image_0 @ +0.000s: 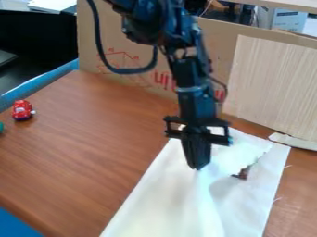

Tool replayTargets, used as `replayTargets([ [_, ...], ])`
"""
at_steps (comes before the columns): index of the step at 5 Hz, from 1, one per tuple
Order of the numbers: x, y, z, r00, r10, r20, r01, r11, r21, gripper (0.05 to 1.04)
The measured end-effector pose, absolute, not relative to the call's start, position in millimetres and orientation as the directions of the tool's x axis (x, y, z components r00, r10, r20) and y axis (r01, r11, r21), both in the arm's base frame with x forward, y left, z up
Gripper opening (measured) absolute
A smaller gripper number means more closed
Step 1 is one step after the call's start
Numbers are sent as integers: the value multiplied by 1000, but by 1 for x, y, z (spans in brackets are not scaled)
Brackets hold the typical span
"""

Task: Unfold the cloth from right to left

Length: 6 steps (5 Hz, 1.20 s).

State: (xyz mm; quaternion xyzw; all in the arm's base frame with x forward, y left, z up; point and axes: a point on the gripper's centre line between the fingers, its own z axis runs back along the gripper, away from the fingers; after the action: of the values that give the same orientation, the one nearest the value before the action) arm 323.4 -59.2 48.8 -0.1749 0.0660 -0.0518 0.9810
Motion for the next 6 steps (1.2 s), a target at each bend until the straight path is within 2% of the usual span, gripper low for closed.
replayTargets([
  [2,326,-38,74,978,-154,-139,75,888,-454,49],
  [4,329,-24,89,976,-167,-144,72,859,-507,49],
  [5,336,-8,71,968,-147,-204,37,886,-463,49],
  [6,339,4,56,966,-131,-222,32,915,-402,49],
])
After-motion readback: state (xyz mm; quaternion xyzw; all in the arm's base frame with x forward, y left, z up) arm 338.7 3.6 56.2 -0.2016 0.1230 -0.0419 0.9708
